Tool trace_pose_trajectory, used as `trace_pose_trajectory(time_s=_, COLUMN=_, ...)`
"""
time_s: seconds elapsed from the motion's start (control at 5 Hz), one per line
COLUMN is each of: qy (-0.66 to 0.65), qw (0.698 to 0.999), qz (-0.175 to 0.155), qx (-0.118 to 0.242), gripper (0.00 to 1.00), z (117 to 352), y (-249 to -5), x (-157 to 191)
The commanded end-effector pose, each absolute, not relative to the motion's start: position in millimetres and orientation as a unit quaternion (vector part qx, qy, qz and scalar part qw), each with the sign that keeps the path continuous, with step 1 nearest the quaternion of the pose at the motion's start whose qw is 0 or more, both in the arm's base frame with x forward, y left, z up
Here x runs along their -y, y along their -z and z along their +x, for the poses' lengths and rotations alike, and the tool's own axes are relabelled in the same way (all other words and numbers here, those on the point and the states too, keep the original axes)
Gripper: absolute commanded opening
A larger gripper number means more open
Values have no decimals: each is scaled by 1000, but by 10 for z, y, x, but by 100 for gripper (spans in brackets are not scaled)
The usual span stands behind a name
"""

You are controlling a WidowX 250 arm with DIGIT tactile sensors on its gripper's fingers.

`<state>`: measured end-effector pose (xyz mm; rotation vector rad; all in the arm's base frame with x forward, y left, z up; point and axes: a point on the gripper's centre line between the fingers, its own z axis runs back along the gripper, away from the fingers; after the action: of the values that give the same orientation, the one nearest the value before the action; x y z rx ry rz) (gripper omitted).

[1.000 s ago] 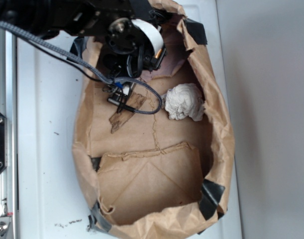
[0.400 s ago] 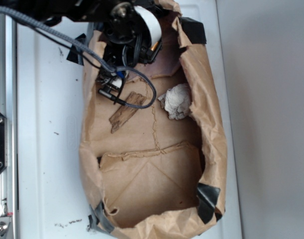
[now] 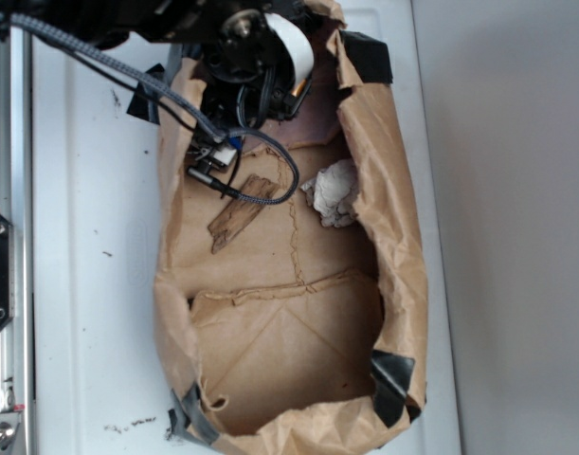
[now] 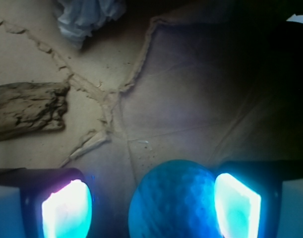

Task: Grab the blue ball.

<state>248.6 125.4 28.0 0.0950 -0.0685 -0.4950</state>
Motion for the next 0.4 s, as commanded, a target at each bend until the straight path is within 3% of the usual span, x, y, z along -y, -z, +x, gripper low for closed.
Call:
trace_pose_trajectory(time_s=0.0, qy=222, qw=965, qz=136, qx=37, gripper=100, z=2609, y=-145, x=-1347)
trace_pose_trajectory(time_s=0.2, qy=208, qw=968, qz=132, qx=50, gripper=0, z=2619, y=-161, x=-1336)
